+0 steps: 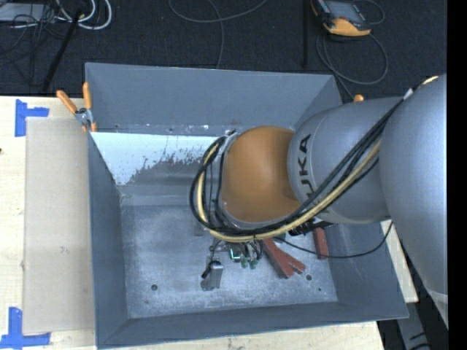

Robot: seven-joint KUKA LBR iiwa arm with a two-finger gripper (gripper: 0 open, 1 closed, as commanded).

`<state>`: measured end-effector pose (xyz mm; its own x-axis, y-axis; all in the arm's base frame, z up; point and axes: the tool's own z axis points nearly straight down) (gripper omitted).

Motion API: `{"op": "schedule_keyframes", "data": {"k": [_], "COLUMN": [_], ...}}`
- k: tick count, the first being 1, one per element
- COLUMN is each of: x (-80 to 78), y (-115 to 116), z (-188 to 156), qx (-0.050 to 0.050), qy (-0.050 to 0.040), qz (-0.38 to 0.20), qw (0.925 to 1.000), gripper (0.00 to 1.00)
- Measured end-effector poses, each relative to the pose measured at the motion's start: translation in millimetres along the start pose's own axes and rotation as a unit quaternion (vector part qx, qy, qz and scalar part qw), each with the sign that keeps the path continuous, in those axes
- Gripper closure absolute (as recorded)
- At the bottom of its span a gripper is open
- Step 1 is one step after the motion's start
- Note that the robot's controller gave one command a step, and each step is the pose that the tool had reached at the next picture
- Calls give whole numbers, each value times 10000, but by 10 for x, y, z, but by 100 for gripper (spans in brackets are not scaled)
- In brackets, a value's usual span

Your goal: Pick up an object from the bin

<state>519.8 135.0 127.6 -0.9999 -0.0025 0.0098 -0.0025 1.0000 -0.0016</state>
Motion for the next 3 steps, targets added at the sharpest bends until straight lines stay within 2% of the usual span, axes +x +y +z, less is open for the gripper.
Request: {"op": "schedule_keyframes", "data": {"k": [1, 2, 3], "x": [-338, -516, -908], "y": [-544, -1354, -1625], "z": [193, 321, 580], "qx": [4, 0, -9], "qy": [-49, -50, -59], "qz": [-692, 839, 562], "qw": [9976, 9965, 9984], "gripper": [0, 0, 0]}}
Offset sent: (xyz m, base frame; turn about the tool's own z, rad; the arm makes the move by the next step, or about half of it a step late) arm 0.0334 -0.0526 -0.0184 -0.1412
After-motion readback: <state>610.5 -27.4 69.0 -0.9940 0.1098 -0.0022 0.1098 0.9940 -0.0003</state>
